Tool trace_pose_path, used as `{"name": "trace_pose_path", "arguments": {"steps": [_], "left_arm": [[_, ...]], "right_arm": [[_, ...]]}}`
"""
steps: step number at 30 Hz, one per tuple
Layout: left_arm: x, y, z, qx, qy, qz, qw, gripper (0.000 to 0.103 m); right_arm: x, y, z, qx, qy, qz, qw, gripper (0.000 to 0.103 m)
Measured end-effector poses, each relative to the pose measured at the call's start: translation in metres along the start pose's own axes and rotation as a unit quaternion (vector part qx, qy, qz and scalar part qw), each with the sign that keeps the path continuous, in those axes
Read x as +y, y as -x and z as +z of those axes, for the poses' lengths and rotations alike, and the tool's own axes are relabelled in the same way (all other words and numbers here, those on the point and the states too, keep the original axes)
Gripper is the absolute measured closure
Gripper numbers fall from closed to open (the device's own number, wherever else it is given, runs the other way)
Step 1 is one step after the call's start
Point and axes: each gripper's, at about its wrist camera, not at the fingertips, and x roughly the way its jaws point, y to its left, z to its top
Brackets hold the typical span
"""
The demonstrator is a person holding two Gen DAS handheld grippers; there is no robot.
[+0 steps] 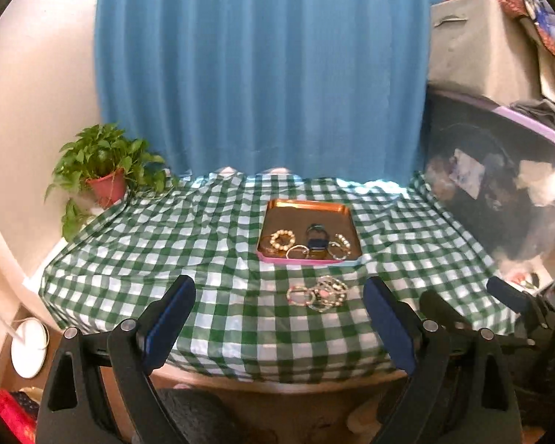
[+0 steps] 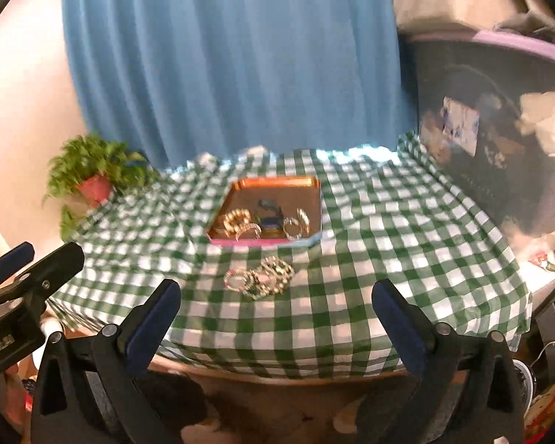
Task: Organize jewelry
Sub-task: 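Withdraw both open tools back from the tray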
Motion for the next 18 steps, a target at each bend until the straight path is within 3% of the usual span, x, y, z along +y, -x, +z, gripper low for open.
{"name": "trace_pose_path", "arguments": {"steps": [5, 8, 11, 14, 18], "left_arm": [[-0.007, 0.024, -0.003, -0.016, -0.001, 0.023, 0.9996, 0.011], [-0.015, 0.02, -0.008, -0.013, -0.03, 0.015, 0.9994, 0.011], [-0.019, 0.015, -0.013, -0.018, -0.041, 0.031, 0.9985, 0.011], [-0.019, -0.003, -0.016, 0.002, -0.042, 0.026, 0.9988, 0.011], [-0.008, -0.038, -0.018, 0.041, -0.023, -0.01, 0.9989, 0.011]], "right_arm": [[0.014, 0.021, -0.002, -0.001, 0.033, -0.006, 0.999, 0.0], [0.016, 0.029, -0.002, -0.006, 0.033, 0.001, 0.999, 0.0], [0.021, 0.026, -0.004, -0.002, 0.045, -0.011, 0.999, 0.0], [0.027, 0.014, -0.007, 0.004, 0.062, -0.012, 0.998, 0.0], [0.025, -0.009, -0.011, 0.004, 0.049, 0.011, 0.999, 0.0]]}}
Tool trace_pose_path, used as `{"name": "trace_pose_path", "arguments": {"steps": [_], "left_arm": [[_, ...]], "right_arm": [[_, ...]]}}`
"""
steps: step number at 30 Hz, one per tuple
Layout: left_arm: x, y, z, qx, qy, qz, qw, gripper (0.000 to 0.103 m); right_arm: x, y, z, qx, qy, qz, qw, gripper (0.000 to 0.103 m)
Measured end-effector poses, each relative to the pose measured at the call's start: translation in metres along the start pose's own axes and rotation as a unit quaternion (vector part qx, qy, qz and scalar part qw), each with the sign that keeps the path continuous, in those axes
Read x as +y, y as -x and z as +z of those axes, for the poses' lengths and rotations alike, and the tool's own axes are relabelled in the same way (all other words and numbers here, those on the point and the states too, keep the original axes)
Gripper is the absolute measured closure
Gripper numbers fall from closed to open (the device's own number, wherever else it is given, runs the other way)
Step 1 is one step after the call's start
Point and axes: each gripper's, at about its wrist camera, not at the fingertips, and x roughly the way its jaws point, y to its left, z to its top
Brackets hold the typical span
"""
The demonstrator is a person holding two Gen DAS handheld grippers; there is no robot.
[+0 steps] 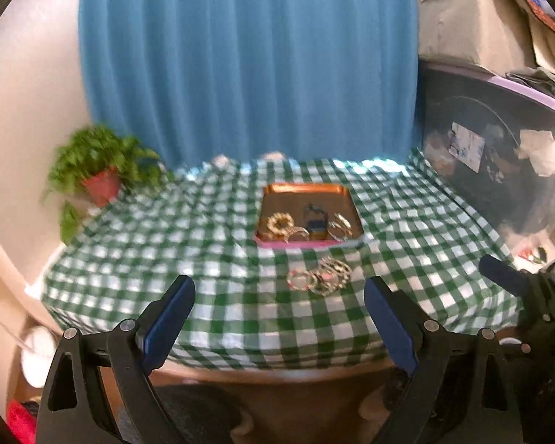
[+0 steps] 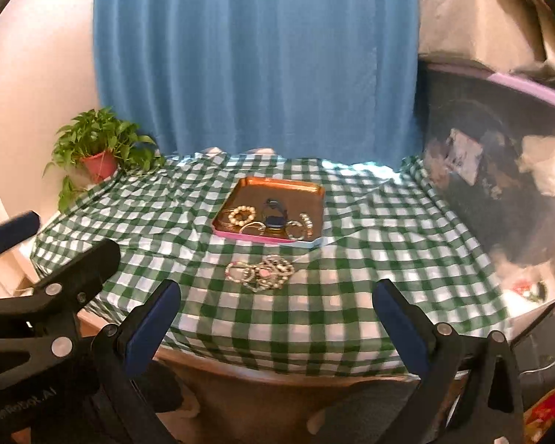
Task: Organize jewelry
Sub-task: 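Withdraw both open tools back from the tray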
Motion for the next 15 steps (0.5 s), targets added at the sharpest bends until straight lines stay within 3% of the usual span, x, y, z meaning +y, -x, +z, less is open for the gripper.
{"name": "trace_pose_path", "arguments": {"steps": [2, 6, 8, 11, 15], "left_arm": [[0.003, -0.016, 0.0, 0.01, 0.007, -0.016, 0.9998, 0.01], [0.002, -0.038, -0.008, -0.034, 0.024, 0.025, 0.9988, 0.01], [0.002, -0.049, -0.012, -0.04, 0.029, 0.035, 0.9982, 0.011], [0.003, -0.076, -0.015, -0.023, 0.021, 0.02, 0.9993, 0.01], [0.009, -0.123, -0.024, 0.017, 0.004, -0.039, 0.9991, 0.01]], "right_arm": [[-0.002, -0.01, -0.002, -0.008, -0.006, -0.001, 1.0, 0.0], [-0.004, -0.031, -0.003, -0.018, 0.008, -0.021, 1.0, 0.001], [-0.01, -0.047, -0.004, 0.0, 0.009, 0.004, 1.0, 0.001], [-0.019, -0.076, -0.015, 0.018, -0.008, 0.062, 0.998, 0.001], [-0.019, -0.113, -0.03, 0.045, -0.016, 0.098, 0.994, 0.0]]}}
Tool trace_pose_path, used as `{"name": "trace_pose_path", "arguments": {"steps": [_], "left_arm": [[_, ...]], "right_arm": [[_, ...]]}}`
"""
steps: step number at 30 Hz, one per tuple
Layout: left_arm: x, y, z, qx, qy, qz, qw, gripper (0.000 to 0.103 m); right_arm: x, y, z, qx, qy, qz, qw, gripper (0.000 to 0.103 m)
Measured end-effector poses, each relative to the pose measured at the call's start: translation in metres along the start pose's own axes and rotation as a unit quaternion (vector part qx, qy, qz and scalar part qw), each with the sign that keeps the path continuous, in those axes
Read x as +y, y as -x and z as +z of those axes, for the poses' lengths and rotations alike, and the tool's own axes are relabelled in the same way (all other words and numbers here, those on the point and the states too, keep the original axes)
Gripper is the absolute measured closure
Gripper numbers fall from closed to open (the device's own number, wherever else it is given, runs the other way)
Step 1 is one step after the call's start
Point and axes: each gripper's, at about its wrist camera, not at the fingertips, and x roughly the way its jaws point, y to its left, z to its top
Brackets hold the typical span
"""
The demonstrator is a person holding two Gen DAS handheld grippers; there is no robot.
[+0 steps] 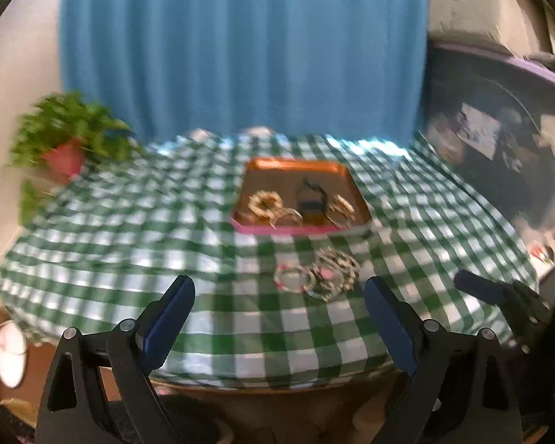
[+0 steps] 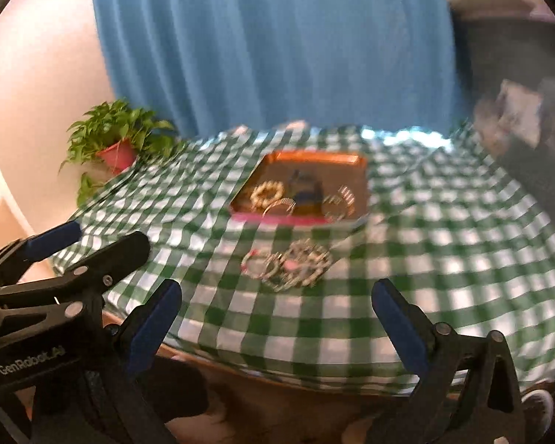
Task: Organize jewelry
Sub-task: 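Withdraw both open tools back from the tray, then move the left tool to the pink-white beaded bracelet while the right tool reaches the bracelet pile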
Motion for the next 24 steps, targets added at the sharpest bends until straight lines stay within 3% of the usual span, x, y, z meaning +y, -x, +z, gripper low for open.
{"name": "trace_pose_path", "arguments": {"steps": [2, 4, 7, 11, 13, 15, 17, 20, 24], "left_arm": [[0.006, -0.024, -0.004, 0.021, 0.006, 0.002, 0.9998, 0.004], [0.01, -0.045, -0.006, 0.038, 0.002, 0.011, 0.9992, 0.003], [0.02, -0.075, -0.007, 0.045, 0.007, -0.004, 0.999, 0.003], [0.03, -0.112, -0.007, 0.062, 0.009, -0.022, 0.9978, 0.003], [0.032, -0.128, -0.006, 0.069, 0.011, -0.031, 0.997, 0.003], [0.032, -0.141, -0.005, 0.073, 0.003, -0.031, 0.9969, 0.005], [0.031, -0.151, -0.004, 0.076, -0.008, -0.025, 0.9967, 0.012], [0.034, -0.167, -0.003, 0.094, -0.004, -0.032, 0.995, 0.032], [0.028, -0.185, -0.003, 0.115, -0.01, -0.054, 0.9918, 0.051]], "right_arm": [[-0.004, -0.018, -0.004, 0.01, 0.003, 0.0, 1.0, 0.0], [-0.012, -0.037, -0.008, 0.029, 0.007, -0.002, 1.0, 0.0], [-0.026, -0.062, -0.008, 0.048, 0.022, -0.014, 0.999, 0.0], [-0.05, -0.072, -0.003, 0.021, 0.008, 0.02, 1.0, 0.001], [-0.062, -0.082, -0.003, 0.009, 0.004, 0.012, 1.0, 0.011], [-0.071, -0.097, -0.003, 0.025, -0.008, 0.025, 0.999, 0.063], [-0.083, -0.118, -0.005, 0.055, -0.038, 0.046, 0.997, 0.081], [-0.087, -0.131, -0.004, 0.068, -0.051, 0.066, 0.994, 0.085], [-0.073, -0.138, -0.002, 0.065, -0.035, 0.088, 0.993, 0.085]]}}
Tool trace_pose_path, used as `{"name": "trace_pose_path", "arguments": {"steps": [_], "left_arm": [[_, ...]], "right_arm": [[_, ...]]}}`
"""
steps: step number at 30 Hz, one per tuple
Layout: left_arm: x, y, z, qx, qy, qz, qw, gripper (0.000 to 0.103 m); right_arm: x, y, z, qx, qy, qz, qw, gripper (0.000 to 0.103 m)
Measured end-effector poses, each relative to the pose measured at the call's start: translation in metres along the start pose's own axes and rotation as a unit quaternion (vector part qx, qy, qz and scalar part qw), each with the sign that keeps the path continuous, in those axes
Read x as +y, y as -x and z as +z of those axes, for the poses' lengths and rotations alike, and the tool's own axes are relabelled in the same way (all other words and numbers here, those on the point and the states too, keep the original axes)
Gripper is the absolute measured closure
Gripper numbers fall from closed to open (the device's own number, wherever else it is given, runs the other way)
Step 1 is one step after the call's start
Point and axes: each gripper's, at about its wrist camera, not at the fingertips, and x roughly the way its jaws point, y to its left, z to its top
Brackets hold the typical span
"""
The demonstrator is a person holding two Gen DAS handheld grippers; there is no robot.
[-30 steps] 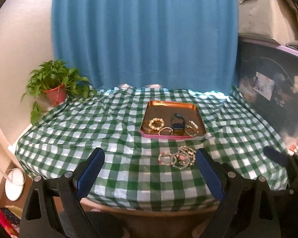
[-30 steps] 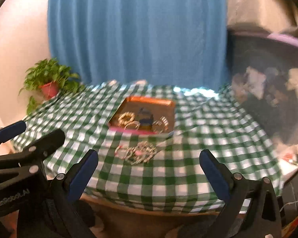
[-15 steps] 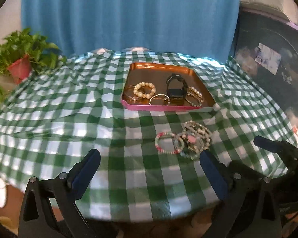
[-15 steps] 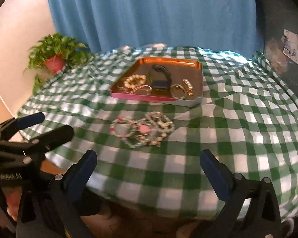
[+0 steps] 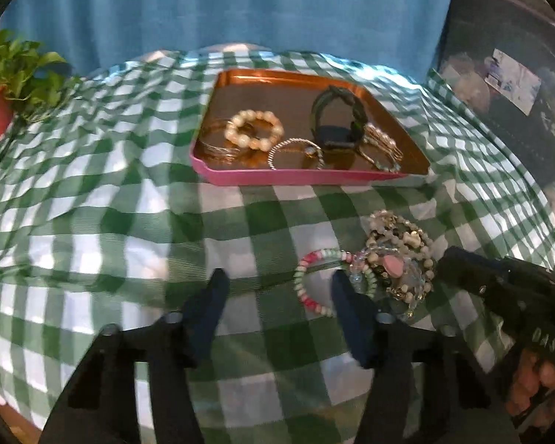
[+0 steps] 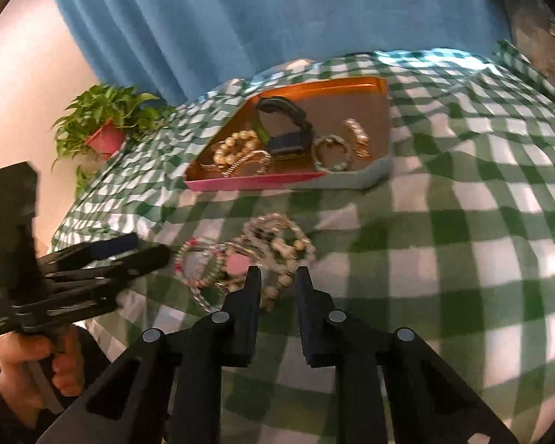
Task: Organize jewelry
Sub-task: 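Move the left tool to the pink-white beaded bracelet while the right tool reaches the bracelet pile, then grasp the pink-white beaded bracelet with the left tool while the right tool grasps a silver bracelet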
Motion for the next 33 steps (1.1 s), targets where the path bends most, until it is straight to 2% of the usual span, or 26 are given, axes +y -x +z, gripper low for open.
{"name": "trace_pose_path", "arguments": {"steps": [3, 6, 9, 12, 14, 17, 21, 23, 25, 26, 30, 33], "left_arm": [[-0.01, -0.009, 0.002, 0.009, -0.023, 0.004, 0.9997, 0.056], [-0.023, -0.015, 0.0, 0.0, -0.061, 0.036, 0.9975, 0.056], [-0.015, -0.016, 0.001, -0.003, -0.044, 0.02, 0.9988, 0.059], [-0.008, -0.013, 0.001, -0.009, -0.034, 0.024, 0.9991, 0.075], [0.001, -0.01, -0.001, -0.01, -0.018, 0.024, 0.9995, 0.089], [0.012, -0.005, -0.004, -0.009, -0.002, 0.02, 0.9998, 0.094], [0.029, 0.002, -0.009, -0.009, 0.02, 0.036, 0.9991, 0.094], [0.037, 0.005, -0.012, -0.009, 0.035, 0.032, 0.9988, 0.094], [0.041, 0.008, -0.016, -0.01, 0.043, 0.031, 0.9985, 0.094], [0.043, 0.01, -0.018, -0.011, 0.049, 0.024, 0.9985, 0.094], [0.039, 0.011, -0.02, -0.012, 0.044, 0.03, 0.9985, 0.091], [0.032, 0.01, -0.018, -0.014, 0.029, 0.036, 0.9988, 0.087]], "right_arm": [[0.009, -0.011, -0.004, 0.017, 0.018, -0.002, 1.0, 0.085], [0.016, -0.017, -0.003, 0.02, 0.038, -0.015, 0.999, 0.085], [0.018, -0.023, 0.001, 0.021, 0.046, -0.028, 0.998, 0.085], [0.023, -0.024, 0.001, 0.016, 0.069, -0.05, 0.996, 0.086], [0.019, -0.024, 0.002, 0.015, 0.056, -0.046, 0.997, 0.086], [0.014, -0.02, 0.001, 0.013, 0.044, -0.041, 0.998, 0.087], [0.018, -0.016, -0.002, 0.011, 0.085, -0.086, 0.993, 0.09], [0.01, -0.011, -0.002, 0.008, 0.073, -0.107, 0.991, 0.091], [0.0, -0.004, -0.002, 0.001, 0.052, -0.106, 0.993, 0.093], [-0.002, 0.001, -0.002, -0.006, 0.046, -0.104, 0.993, 0.1], [0.004, 0.019, -0.002, -0.045, 0.052, -0.078, 0.995, 0.096], [0.013, 0.011, -0.002, -0.03, 0.064, -0.057, 0.996, 0.096]]}}
